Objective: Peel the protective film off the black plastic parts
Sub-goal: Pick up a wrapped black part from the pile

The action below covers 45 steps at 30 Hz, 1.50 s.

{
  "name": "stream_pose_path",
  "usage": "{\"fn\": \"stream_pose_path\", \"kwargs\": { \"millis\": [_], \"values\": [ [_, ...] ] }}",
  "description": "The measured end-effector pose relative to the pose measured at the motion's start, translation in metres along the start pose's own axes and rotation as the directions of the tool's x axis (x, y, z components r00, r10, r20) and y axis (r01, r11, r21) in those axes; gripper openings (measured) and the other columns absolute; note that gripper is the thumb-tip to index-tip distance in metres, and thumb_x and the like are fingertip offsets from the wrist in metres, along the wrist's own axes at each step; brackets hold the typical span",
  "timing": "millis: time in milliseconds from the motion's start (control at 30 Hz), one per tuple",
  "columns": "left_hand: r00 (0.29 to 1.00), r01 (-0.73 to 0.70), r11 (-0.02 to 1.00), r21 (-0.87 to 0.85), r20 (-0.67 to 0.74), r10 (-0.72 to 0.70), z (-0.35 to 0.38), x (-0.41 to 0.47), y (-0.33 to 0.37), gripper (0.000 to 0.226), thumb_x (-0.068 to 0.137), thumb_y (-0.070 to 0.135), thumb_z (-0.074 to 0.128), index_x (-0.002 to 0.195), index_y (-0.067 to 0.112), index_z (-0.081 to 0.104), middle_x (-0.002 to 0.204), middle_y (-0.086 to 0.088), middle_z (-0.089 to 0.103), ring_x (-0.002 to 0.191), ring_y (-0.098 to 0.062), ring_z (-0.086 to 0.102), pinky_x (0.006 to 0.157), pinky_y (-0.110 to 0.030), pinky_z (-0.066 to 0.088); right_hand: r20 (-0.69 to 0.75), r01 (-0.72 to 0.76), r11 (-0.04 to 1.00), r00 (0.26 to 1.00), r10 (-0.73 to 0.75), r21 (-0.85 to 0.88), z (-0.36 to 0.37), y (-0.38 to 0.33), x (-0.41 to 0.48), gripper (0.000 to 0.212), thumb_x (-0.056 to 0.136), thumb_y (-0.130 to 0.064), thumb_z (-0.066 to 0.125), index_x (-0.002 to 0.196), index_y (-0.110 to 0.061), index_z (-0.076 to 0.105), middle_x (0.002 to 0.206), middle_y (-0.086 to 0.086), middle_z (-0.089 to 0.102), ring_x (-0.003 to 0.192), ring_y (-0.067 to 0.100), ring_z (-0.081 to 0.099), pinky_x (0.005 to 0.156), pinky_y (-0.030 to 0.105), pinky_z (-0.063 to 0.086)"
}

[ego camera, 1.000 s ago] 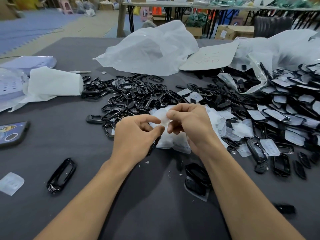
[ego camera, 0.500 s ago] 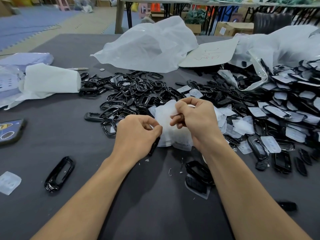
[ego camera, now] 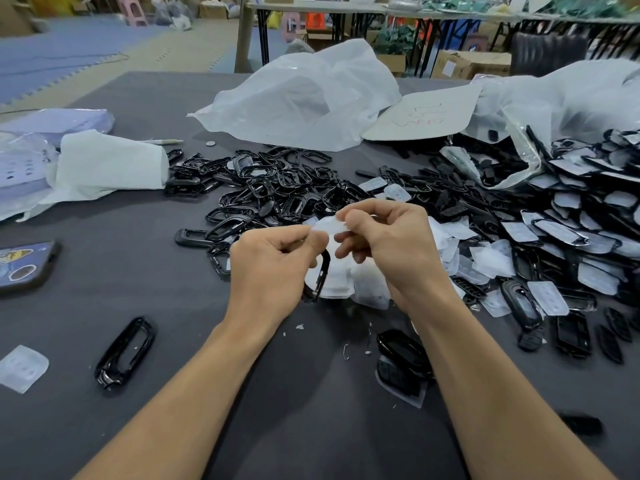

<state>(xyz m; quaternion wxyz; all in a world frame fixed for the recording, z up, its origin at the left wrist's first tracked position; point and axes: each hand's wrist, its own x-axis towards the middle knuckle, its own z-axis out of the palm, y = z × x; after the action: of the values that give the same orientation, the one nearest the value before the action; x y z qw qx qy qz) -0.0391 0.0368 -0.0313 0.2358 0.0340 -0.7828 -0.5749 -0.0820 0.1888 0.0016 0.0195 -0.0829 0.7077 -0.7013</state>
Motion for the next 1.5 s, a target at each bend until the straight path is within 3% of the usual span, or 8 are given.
{"fn": "stream_pose_path", "kwargs": {
  "millis": [167, 300, 533, 800, 933, 1133, 1333, 1500],
  "values": [
    [0.997, 0.076, 0.982, -0.172, 0.008, -0.076, -0.003, 0.006, -0.001, 0.036, 0.082, 0.045, 0.072, 0.069, 0.012, 0.076, 0.06, -0.025, 0.058, 0.054, -0.022, 0.038, 0.05, -0.047, 0.032, 0.107, 0.072, 0.997, 0.992, -0.069, -0.017, -0.001, -0.004, -0.004, 0.048, 0.08, 0.014, 0.059, 0.108, -0.019, 0.079, 0.105, -0.001, 0.078, 0.079, 0.011, 0.071, 0.064, 0.02, 0.052],
    [0.998, 0.044, 0.982, -0.184, 0.04, -0.037, -0.003, 0.004, -0.001, 0.024, 0.08, 0.045, 0.073, 0.075, 0.024, 0.082, 0.053, -0.011, 0.061, 0.052, -0.021, 0.041, 0.051, -0.037, 0.031, 0.104, 0.14, 0.99, 0.985, -0.136, -0.028, 0.004, -0.005, -0.006, 0.014, 0.081, 0.001, 0.077, 0.081, -0.013, 0.082, 0.08, 0.003, 0.078, 0.069, 0.008, 0.065, 0.064, 0.02, 0.05],
    [0.998, 0.051, 0.953, -0.297, -0.009, -0.057, -0.004, 0.007, 0.002, 0.009, 0.079, 0.022, 0.08, 0.081, 0.029, 0.085, 0.049, 0.003, 0.062, 0.044, -0.005, 0.048, 0.048, -0.015, 0.04, 0.036, 0.063, 0.997, 0.997, -0.062, -0.032, 0.011, -0.002, -0.008, 0.017, 0.087, -0.006, 0.075, 0.072, -0.014, 0.077, 0.063, 0.009, 0.07, 0.047, 0.013, 0.051, 0.049, 0.023, 0.042],
    [0.99, 0.123, 0.972, -0.199, -0.038, -0.133, -0.005, 0.007, -0.001, 0.01, 0.075, 0.03, 0.083, 0.084, 0.035, 0.084, 0.064, -0.002, 0.075, 0.055, -0.012, 0.064, 0.059, -0.031, 0.056, -0.053, 0.2, 0.918, 0.971, -0.231, -0.342, 0.013, 0.0, -0.015, 0.016, 0.085, -0.02, 0.079, 0.07, -0.026, 0.075, 0.065, -0.012, 0.071, 0.062, 0.004, 0.066, 0.062, 0.024, 0.054],
    [0.962, 0.184, 0.969, -0.165, -0.174, -0.212, -0.007, 0.009, -0.004, 0.012, 0.082, 0.033, 0.08, 0.079, 0.045, 0.081, 0.068, 0.006, 0.077, 0.061, -0.006, 0.07, 0.067, -0.03, 0.059, -0.156, 0.191, 0.956, 0.961, -0.228, -0.222, 0.015, -0.001, -0.015, 0.013, 0.084, -0.024, 0.08, 0.075, -0.033, 0.077, 0.064, -0.015, 0.069, 0.058, 0.001, 0.053, 0.058, 0.017, 0.045],
    [0.929, 0.271, 0.915, -0.298, -0.167, -0.329, -0.007, 0.011, -0.001, 0.003, 0.086, 0.022, 0.084, 0.085, 0.025, 0.083, 0.077, 0.0, 0.08, 0.066, -0.013, 0.075, 0.059, -0.024, 0.057, -0.059, 0.099, 0.995, 0.993, -0.098, -0.001, 0.037, 0.002, -0.028, 0.017, 0.084, -0.021, 0.079, 0.068, -0.026, 0.077, 0.06, -0.011, 0.067, 0.056, 0.001, 0.055, 0.058, 0.016, 0.046],
    [0.894, 0.237, 0.892, -0.385, -0.274, -0.356, -0.029, 0.023, -0.002, 0.025, 0.092, 0.008, 0.074, 0.071, 0.02, 0.08, 0.067, -0.001, 0.075, 0.053, -0.01, 0.064, 0.05, -0.02, 0.053, -0.16, 0.137, 0.868, 0.958, -0.239, -0.478, 0.016, 0.003, -0.016, 0.016, 0.084, -0.027, 0.077, 0.069, -0.025, 0.073, 0.059, -0.012, 0.065, 0.054, 0.002, 0.056, 0.054, 0.014, 0.043],
    [0.771, 0.244, 0.801, -0.547, -0.391, -0.502, -0.051, 0.034, -0.008, 0.025, 0.097, 0.008, 0.065, 0.073, 0.014, 0.064, 0.062, -0.001, 0.061, 0.035, -0.009, 0.044, 0.036, -0.017, 0.032, 0.048, 0.16, 0.526, 0.974, -0.221, -0.835, 0.018, 0.006, -0.014, 0.014, 0.087, -0.042, 0.073, 0.097, -0.033, 0.079, 0.107, -0.017, 0.069, 0.113, 0.013, 0.051, 0.102, 0.028, 0.027]
  ]
}}
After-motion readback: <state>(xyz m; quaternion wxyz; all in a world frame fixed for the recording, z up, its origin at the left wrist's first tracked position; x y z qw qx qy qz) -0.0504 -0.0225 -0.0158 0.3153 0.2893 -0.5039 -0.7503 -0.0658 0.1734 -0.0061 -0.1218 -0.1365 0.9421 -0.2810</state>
